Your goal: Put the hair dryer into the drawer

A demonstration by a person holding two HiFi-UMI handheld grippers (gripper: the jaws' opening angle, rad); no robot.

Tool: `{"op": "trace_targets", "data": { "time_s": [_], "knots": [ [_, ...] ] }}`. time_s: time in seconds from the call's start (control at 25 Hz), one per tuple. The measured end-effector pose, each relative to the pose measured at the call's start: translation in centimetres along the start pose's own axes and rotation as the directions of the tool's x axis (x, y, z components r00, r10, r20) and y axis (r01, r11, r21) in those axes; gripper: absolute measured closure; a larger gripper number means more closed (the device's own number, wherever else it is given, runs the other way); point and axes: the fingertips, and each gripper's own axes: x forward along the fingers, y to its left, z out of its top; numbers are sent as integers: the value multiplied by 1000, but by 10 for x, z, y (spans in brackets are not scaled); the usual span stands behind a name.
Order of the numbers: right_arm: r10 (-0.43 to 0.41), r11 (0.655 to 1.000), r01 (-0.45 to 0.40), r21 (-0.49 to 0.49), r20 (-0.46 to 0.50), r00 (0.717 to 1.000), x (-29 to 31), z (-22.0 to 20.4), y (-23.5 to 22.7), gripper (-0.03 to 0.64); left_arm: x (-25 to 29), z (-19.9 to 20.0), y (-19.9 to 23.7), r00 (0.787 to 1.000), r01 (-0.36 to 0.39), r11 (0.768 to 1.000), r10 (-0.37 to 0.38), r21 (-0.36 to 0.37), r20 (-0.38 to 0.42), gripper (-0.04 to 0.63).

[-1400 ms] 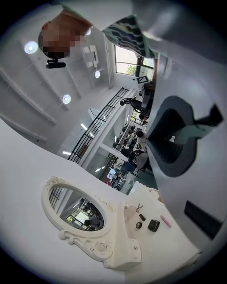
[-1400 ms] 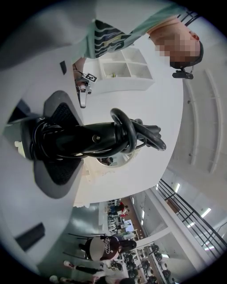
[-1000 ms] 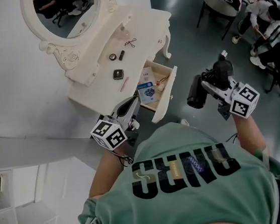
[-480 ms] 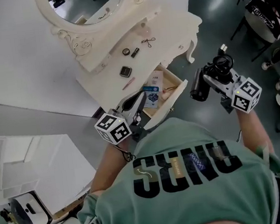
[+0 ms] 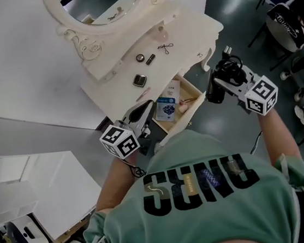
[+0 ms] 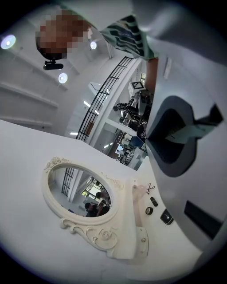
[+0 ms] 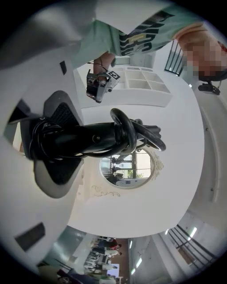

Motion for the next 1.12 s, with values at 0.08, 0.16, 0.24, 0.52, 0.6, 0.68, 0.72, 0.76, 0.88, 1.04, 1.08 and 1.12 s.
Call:
{"op": "trace_targets", "data": {
  "time_s": [0.08,0.16,0.24,0.52,0.6,0.68,0.72,0.76,0.88,1.04,1.08,1.12],
  "knots": [
    [11,996,-15,-86,-46,999,18,5,1,413,-5,2,12,1000,-2,1000,2,-3,4,586],
    [28,982,-47,-181,-106,994,39,5,2,413,-9,0,23,1000,-5,1000,6,-14,8,586],
    [48,957,-96,-274,-178,983,64,-2,5,413,-14,-5,33,1000,-13,999,13,-33,5,586],
    [115,849,-312,-427,-426,897,156,-72,23,413,-38,-43,75,998,-66,990,63,-123,-29,587],
    [131,818,-375,-436,-494,860,175,-101,31,413,-45,-53,85,996,-85,986,80,-146,-42,586],
    [133,781,-436,-447,-563,816,190,-131,39,413,-50,-63,96,994,-100,982,93,-161,-53,586],
    [128,761,-463,-455,-594,794,199,-146,41,413,-51,-67,103,994,-104,981,96,-162,-56,587],
    [121,740,-487,-464,-621,774,207,-160,43,413,-51,-70,109,994,-106,981,98,-162,-58,587],
    [104,672,-562,-483,-689,717,229,-203,49,413,-50,-79,125,994,-104,980,94,-172,-63,586],
    [69,556,-652,-516,-753,654,250,-257,57,414,-48,-88,135,994,-92,979,80,-185,-70,586],
    [53,520,-673,-526,-766,641,253,-269,59,414,-48,-91,136,994,-89,978,76,-191,-73,587],
    [38,486,-692,-534,-778,627,256,-280,62,414,-49,-95,136,994,-87,976,73,-200,-77,586]
  ]
}}
